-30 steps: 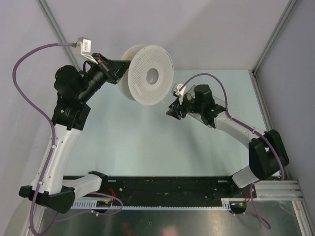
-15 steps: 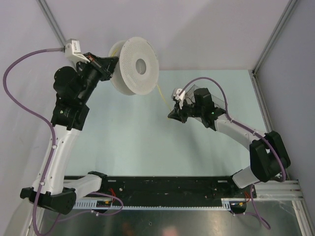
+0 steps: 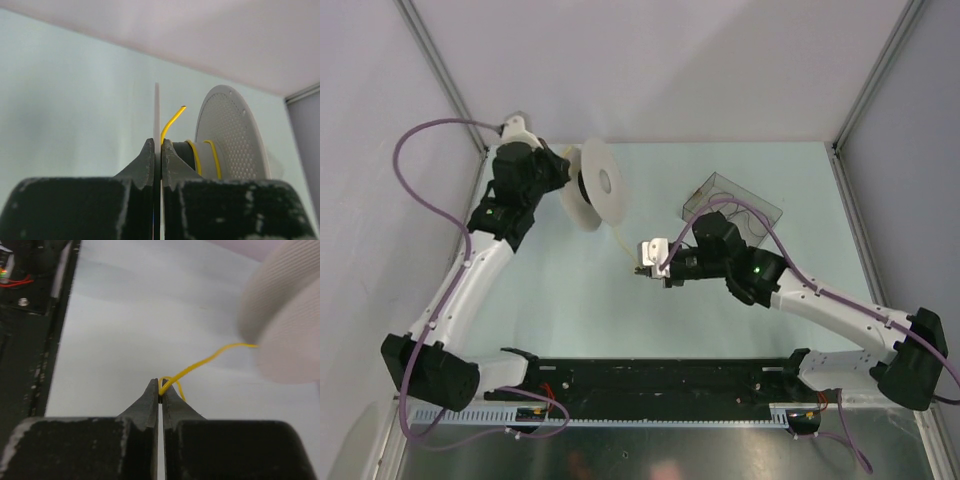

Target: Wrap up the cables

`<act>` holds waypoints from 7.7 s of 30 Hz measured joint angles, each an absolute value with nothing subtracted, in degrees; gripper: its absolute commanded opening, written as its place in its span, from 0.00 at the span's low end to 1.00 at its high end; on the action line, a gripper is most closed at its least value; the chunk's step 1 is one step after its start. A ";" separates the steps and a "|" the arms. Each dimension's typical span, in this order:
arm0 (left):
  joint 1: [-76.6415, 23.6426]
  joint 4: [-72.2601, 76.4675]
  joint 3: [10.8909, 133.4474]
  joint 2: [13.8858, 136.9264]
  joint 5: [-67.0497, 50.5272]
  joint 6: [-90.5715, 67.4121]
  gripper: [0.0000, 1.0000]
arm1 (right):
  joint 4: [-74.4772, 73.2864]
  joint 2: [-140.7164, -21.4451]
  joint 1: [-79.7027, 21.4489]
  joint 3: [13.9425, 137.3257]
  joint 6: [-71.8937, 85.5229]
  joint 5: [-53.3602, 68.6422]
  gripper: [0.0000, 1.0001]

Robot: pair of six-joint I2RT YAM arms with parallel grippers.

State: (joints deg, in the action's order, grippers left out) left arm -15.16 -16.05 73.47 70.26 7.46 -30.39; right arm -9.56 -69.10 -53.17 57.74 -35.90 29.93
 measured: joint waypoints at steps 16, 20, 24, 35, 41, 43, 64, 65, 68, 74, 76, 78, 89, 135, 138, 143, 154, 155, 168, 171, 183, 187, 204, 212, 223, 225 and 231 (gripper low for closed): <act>-28.18 -14.68 55.33 61.82 4.32 -13.32 0.00 | 3.33 -80.55 -50.35 72.40 -45.56 11.60 0.00; -28.27 -13.67 54.17 56.95 -2.17 -9.34 0.00 | 4.82 -83.40 -46.41 74.76 -45.36 11.99 0.00; -28.25 -11.77 54.24 53.47 -10.11 -4.71 0.00 | 0.99 -85.38 -38.87 75.55 -42.37 19.35 0.00; -28.16 -12.73 54.65 50.22 -20.73 12.82 0.00 | -12.05 -85.93 -31.51 76.53 -38.81 39.77 0.00; -28.23 -12.62 53.56 47.40 -24.32 22.44 0.00 | -14.20 -84.51 -31.48 76.40 -38.70 41.93 0.00; -28.36 -12.29 53.30 47.13 -24.67 25.80 0.00 | -13.61 -83.29 -31.51 75.90 -38.26 41.80 0.00; -29.23 -16.08 52.14 47.35 -23.22 39.70 0.00 | -20.16 -81.08 -36.69 71.83 -42.04 27.59 0.10; -29.19 -16.32 52.14 46.81 -24.12 40.01 0.00 | -20.49 -81.08 -36.18 71.64 -42.02 28.16 0.11; -28.84 -17.52 52.14 46.04 -26.06 40.49 0.00 | -21.54 -80.82 -33.80 71.02 -42.11 29.67 0.17; -27.55 -21.21 52.14 45.08 -30.70 40.82 0.00 | -23.59 -79.48 -28.75 69.45 -42.78 30.15 0.47; -27.55 -21.65 52.16 44.82 -32.29 41.28 0.00 | -24.29 -78.85 -28.34 68.99 -42.92 30.65 0.53; -27.55 -21.91 52.18 44.69 -33.43 41.74 0.00 | -25.17 -78.00 -28.16 68.66 -43.11 31.51 0.57; -27.55 -21.91 53.19 45.06 -36.86 40.12 0.00 | -25.50 -68.90 -27.24 61.67 -36.14 36.27 0.73; -16.43 -10.76 76.01 64.64 -35.38 -18.15 0.00 | 18.46 -63.22 -20.97 49.04 -4.03 36.99 0.45; -16.32 -10.31 76.20 65.06 -35.40 -19.20 0.00 | 18.92 -63.29 -20.97 49.23 -4.01 37.30 0.41; -16.14 -9.10 76.20 65.32 -36.03 -21.04 0.00 | 19.79 -64.31 -20.97 49.52 -4.03 37.65 0.36; -15.38 -6.92 76.20 65.36 -36.82 -26.04 0.00 | 21.85 -66.85 -20.88 50.48 -2.55 38.00 0.01; -15.18 -6.59 76.20 65.36 -36.84 -26.63 0.00 | 22.00 -66.85 -20.86 50.59 -2.52 38.02 0.06; -8.23 5.61 73.60 66.37 -40.29 -43.35 0.00 | 21.50 -66.85 -21.15 51.33 -4.10 36.53 0.46; -7.86 6.87 72.93 66.87 -40.91 -46.04 0.00 | 23.99 -66.78 -22.17 51.33 -3.64 34.41 0.47; -7.44 9.80 71.83 67.09 -41.78 -50.87 0.00 | 32.03 -66.02 -28.93 51.35 -3.42 25.85 0.42; -7.42 10.22 71.55 67.09 -41.87 -51.66 0.00 | 33.12 -66.02 -29.50 51.40 -3.57 22.61 0.39; -6.63 11.68 68.40 67.20 -41.87 -55.83 0.00 | 34.20 -65.95 -30.44 51.81 -4.27 19.27 0.25; -6.02 12.34 67.22 67.42 -41.71 -58.15 0.00 | 33.91 -65.95 -30.65 51.90 -5.61 18.35 0.00; -4.71 13.26 67.18 69.89 -37.08 -69.08 0.00 | 32.62 -70.24 -31.57 52.53 1.19 24.84 0.00; -4.54 13.23 67.16 70.65 -36.21 -70.67 0.00 | 32.29 -70.43 -33.36 52.97 2.07 25.30 0.00; -4.36 13.34 64.53 72.53 -34.63 -76.05 0.00 | 31.90 -70.22 -40.62 55.68 0.36 22.44 0.00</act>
State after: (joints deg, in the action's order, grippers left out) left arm -4.36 13.34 64.53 72.53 -34.63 -76.05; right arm 31.90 -70.22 -40.62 55.68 0.36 22.44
